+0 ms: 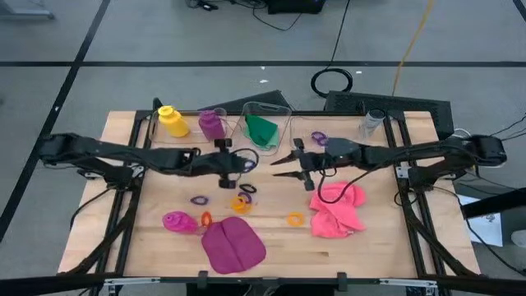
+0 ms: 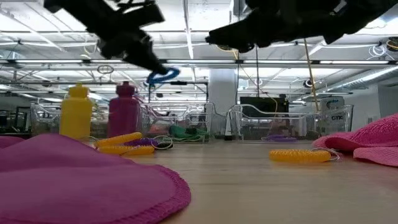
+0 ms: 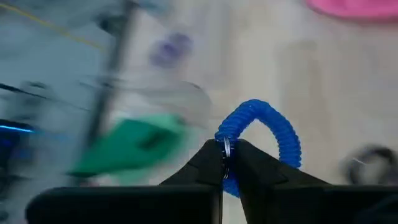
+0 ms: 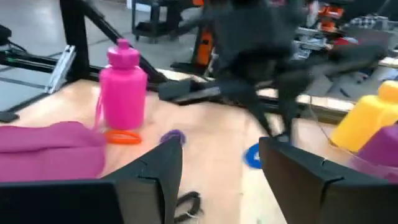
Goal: Pick & Place Sports Items
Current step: Put the blue spring keychain into the right transparent bin
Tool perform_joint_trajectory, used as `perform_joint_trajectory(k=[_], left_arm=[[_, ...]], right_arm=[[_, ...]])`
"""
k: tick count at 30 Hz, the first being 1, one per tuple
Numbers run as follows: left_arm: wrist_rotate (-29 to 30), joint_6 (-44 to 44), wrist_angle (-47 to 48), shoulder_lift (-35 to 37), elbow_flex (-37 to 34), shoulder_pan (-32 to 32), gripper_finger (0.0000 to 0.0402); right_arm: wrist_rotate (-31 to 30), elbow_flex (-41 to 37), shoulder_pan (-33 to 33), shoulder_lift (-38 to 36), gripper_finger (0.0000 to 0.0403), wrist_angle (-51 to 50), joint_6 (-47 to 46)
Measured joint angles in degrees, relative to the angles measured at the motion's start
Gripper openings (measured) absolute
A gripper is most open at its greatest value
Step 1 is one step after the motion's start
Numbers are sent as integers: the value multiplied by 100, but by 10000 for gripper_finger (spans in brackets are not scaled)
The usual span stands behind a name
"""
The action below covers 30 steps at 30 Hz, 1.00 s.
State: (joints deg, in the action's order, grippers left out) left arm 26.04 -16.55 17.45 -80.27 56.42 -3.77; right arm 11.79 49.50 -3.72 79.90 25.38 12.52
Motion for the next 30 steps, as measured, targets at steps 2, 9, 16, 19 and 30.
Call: perform_joint_trajectory(k=[2, 9, 16, 19, 30], left_arm=[[203, -217, -394, 0, 47, -1, 10], [573, -571, -1182, 0, 49, -7, 10], [567, -593, -1411, 0, 47, -7, 10], [567, -630, -1469, 0, 41, -13, 10], [567, -793, -1764, 2, 36, -13, 10]], right_arm=[[-47, 0, -40, 133, 148, 337, 15], [-602, 2, -287, 543, 149, 1402, -307], [-626, 0, -450, 802, 174, 1816, -777], [-630, 0, -517, 820, 188, 1806, -884], [-628, 0, -534, 813, 171, 1731, -890]])
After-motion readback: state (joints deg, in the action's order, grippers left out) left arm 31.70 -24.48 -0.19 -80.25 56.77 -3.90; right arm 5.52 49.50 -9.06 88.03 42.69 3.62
